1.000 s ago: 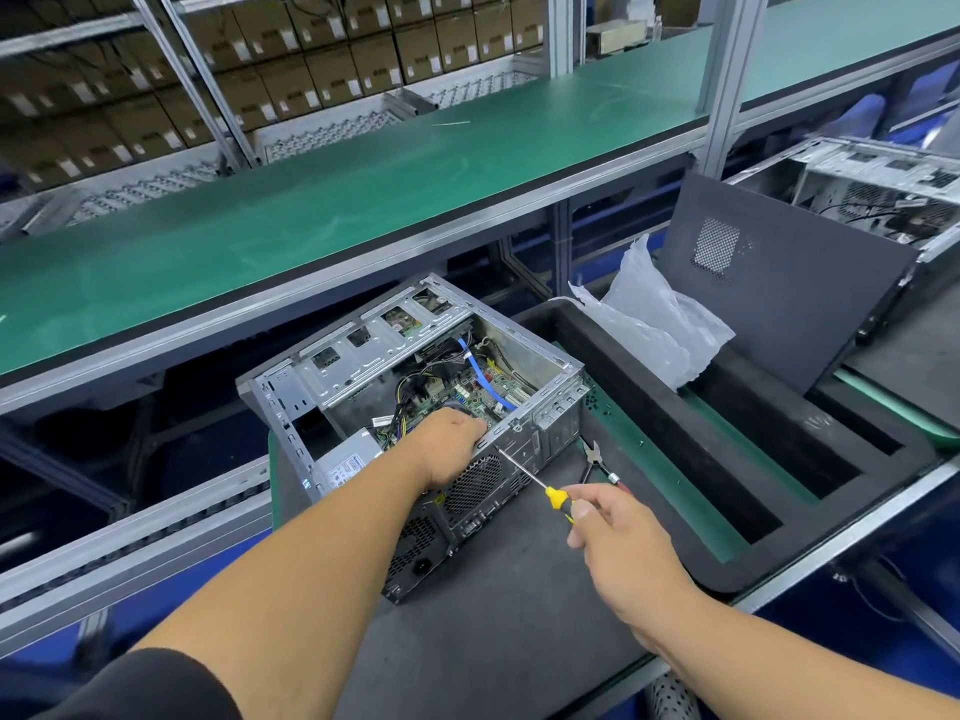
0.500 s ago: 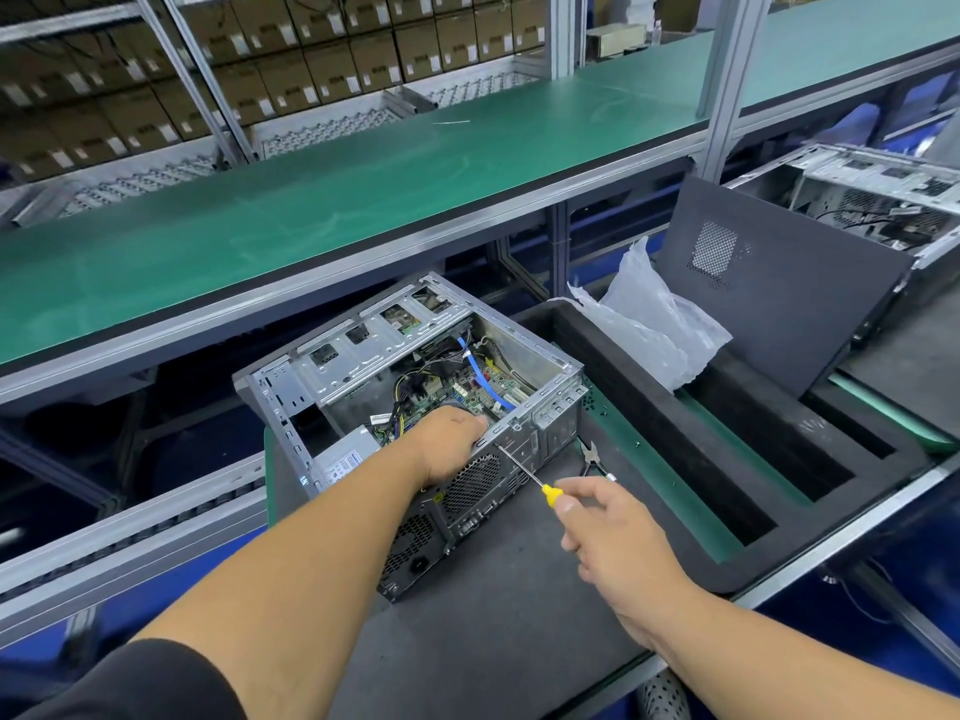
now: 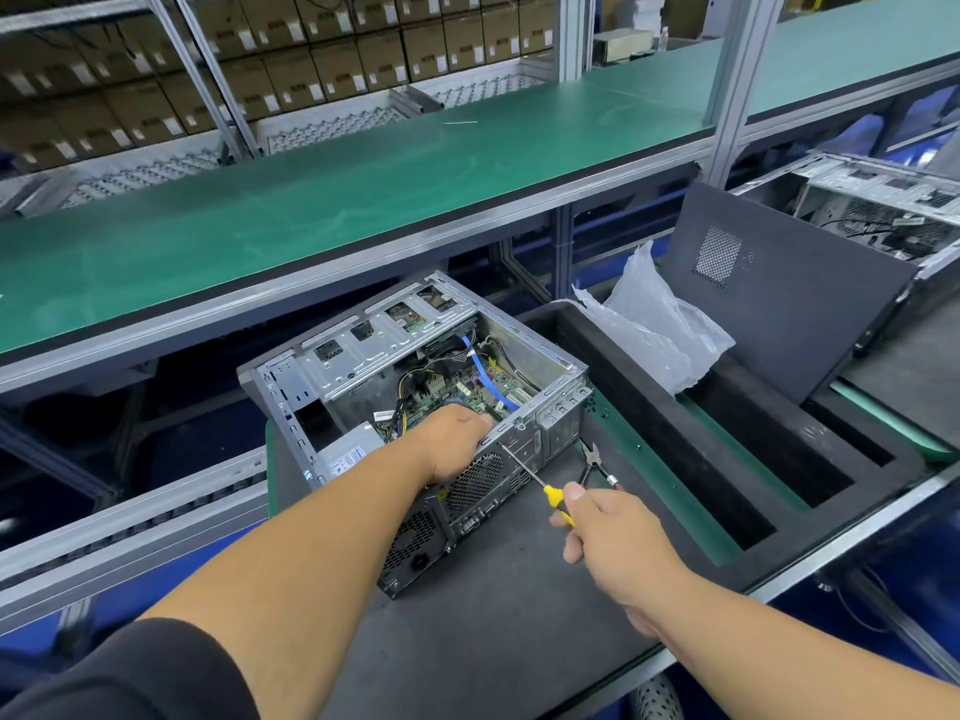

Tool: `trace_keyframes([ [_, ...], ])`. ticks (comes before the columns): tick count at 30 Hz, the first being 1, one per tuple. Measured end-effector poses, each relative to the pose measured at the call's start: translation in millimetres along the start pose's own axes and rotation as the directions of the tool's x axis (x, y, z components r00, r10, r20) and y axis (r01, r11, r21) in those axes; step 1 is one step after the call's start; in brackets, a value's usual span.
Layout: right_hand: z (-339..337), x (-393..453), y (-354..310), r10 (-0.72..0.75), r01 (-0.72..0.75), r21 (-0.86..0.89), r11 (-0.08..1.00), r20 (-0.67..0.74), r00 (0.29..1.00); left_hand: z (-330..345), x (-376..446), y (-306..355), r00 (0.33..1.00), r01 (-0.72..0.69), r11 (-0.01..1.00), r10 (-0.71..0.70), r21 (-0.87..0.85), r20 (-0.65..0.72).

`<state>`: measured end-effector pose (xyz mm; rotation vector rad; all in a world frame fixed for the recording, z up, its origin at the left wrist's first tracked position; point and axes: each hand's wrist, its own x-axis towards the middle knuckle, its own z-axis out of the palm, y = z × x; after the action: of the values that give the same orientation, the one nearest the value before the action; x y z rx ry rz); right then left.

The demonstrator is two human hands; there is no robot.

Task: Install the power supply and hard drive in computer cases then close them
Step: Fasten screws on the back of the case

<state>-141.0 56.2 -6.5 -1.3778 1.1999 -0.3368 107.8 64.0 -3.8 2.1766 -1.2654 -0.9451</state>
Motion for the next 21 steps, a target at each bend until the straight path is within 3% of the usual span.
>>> trace_keyframes([
  [7, 5.4, 4.7, 1.3, -0.003, 0.009, 0.085, 0.996, -0.077, 0.997, -0.3, 0.8, -2.1, 1.000, 0.010, 1.000, -0.010, -0.005, 0.009],
  [14, 5.9, 4.5, 2.5, 0.072, -0.072, -0.010, 0.997, 0.042, 0.996, 0.1, 1.1, -2.5, 1.000, 0.009, 1.000, -0.009, -0.001, 0.016],
  [19, 5.2, 7.6, 4.3, -0.104, 0.089, -0.125, 0.988, -0.122, 0.987, -0.2, -0.2, -2.3, 1.000, 0.008, 1.000, -0.008, 0.020, 0.013],
  [21, 4.7, 9.3, 2.0, -0.072, 0.068, -0.041, 0.997, -0.084, 0.994, -0.4, -1.2, -1.4, 1.000, -0.002, 0.999, 0.002, 0.040, 0.014],
])
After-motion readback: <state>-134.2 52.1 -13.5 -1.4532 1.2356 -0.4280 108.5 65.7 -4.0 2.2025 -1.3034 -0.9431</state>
